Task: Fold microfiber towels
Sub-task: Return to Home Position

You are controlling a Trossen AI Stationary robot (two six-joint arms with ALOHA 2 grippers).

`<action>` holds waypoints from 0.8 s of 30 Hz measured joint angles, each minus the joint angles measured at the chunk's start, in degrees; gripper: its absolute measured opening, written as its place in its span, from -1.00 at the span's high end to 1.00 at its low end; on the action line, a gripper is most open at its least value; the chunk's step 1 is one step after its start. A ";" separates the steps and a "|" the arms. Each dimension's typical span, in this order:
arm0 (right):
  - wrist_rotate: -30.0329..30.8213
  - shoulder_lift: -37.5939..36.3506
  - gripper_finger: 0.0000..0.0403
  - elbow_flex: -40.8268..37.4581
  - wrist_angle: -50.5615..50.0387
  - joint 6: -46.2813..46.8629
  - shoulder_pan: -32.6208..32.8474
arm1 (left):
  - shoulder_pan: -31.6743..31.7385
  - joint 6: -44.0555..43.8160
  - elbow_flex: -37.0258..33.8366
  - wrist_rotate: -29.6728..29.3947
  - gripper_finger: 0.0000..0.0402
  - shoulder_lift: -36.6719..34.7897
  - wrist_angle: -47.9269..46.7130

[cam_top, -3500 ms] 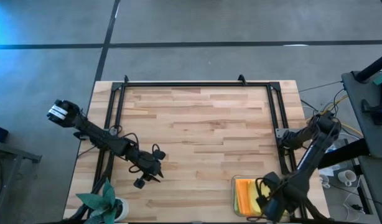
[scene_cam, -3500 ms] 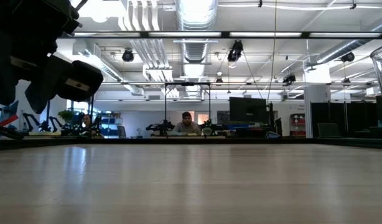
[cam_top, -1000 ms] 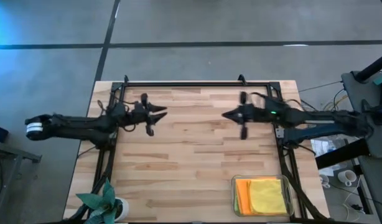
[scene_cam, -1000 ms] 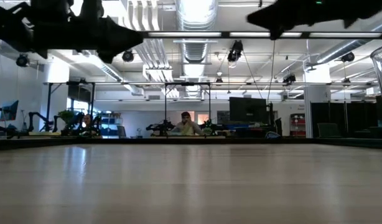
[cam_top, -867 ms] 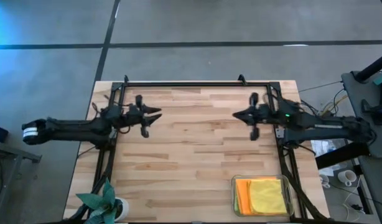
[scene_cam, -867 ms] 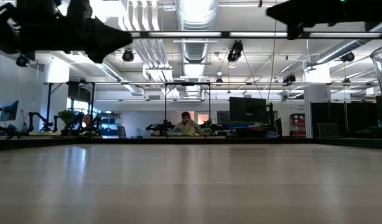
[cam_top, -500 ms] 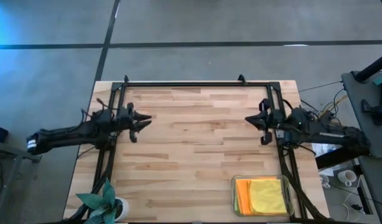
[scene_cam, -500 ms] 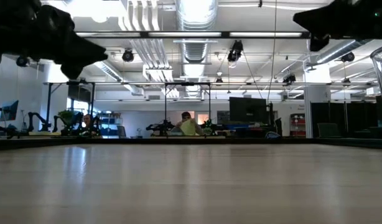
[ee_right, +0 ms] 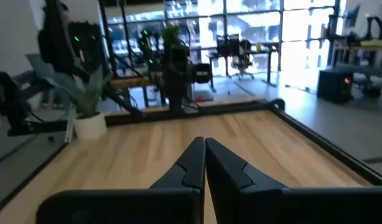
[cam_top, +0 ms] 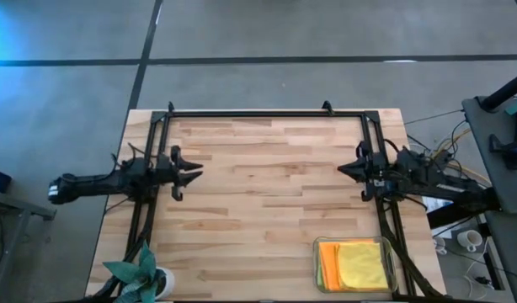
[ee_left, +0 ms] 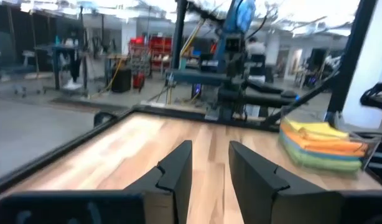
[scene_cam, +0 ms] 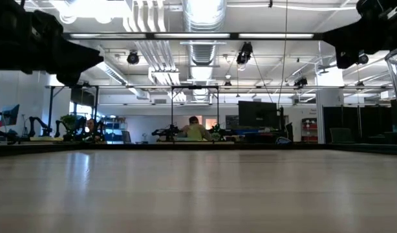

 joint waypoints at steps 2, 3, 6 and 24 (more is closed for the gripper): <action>-0.65 -0.29 0.96 -1.19 2.24 0.02 0.23 | -0.22 0.80 0.00 0.16 0.55 0.31 0.74; -0.78 -0.21 0.96 -1.78 3.66 0.01 0.27 | -0.24 1.45 0.00 0.33 0.55 0.04 0.56; -0.80 0.73 0.96 -5.65 8.71 0.02 0.23 | -0.25 1.96 -0.02 0.34 0.55 -1.12 0.23; 5.75 0.19 0.96 -10.14 10.87 -2.31 13.00 | -0.25 2.78 -0.13 3.20 0.55 -3.83 -2.49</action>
